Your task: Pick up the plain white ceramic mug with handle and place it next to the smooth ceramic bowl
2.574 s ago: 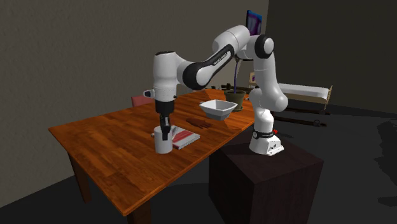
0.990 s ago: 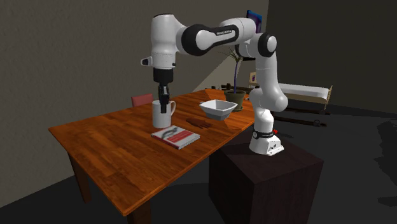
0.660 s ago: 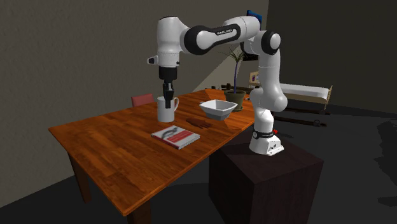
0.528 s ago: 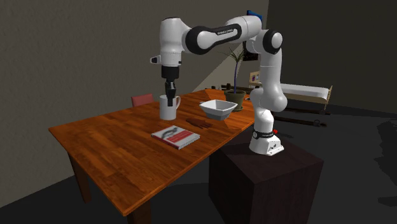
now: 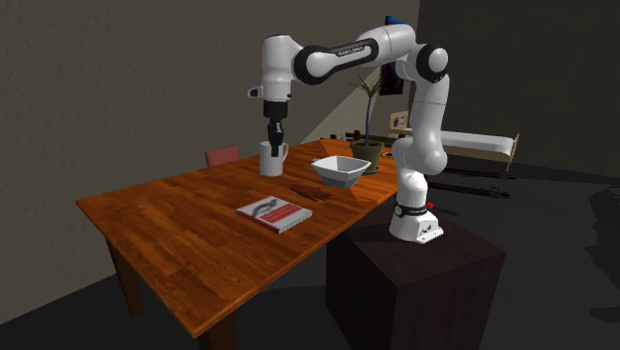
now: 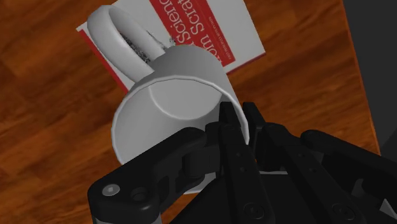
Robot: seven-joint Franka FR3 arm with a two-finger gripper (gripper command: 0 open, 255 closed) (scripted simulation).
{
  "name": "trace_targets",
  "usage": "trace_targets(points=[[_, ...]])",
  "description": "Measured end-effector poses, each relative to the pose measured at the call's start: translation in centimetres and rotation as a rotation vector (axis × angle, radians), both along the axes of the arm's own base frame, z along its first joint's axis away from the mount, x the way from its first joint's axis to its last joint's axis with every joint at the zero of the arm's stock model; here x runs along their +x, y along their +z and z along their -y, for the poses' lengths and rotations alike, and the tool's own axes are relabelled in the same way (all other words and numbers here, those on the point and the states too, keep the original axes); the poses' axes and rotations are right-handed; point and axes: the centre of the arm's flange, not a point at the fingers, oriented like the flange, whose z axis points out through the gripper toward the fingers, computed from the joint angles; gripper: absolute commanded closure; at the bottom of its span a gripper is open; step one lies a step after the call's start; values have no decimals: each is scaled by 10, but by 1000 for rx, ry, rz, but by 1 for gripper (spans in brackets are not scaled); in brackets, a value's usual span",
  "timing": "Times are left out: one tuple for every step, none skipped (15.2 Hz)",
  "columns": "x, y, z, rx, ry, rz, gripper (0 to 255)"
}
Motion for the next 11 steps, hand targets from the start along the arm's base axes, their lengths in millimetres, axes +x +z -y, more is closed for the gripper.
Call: trace_targets(points=[[-4,-1,14,0,0,0,255],[-12,1,23,0,0,0,255],[-18,0,35,-1,0,0,255],[-27,-1,47,0,0,0,255],[-33,-2,58,0,0,0,255],[-41,-1,69,0,0,0,255],[-48,0,78,0,0,0,255],[-54,-1,91,0,0,0,255],[-61,-2,104,0,0,0,255],[-68,-2,114,0,0,0,255],[-73,-2,126,0,0,0,255]])
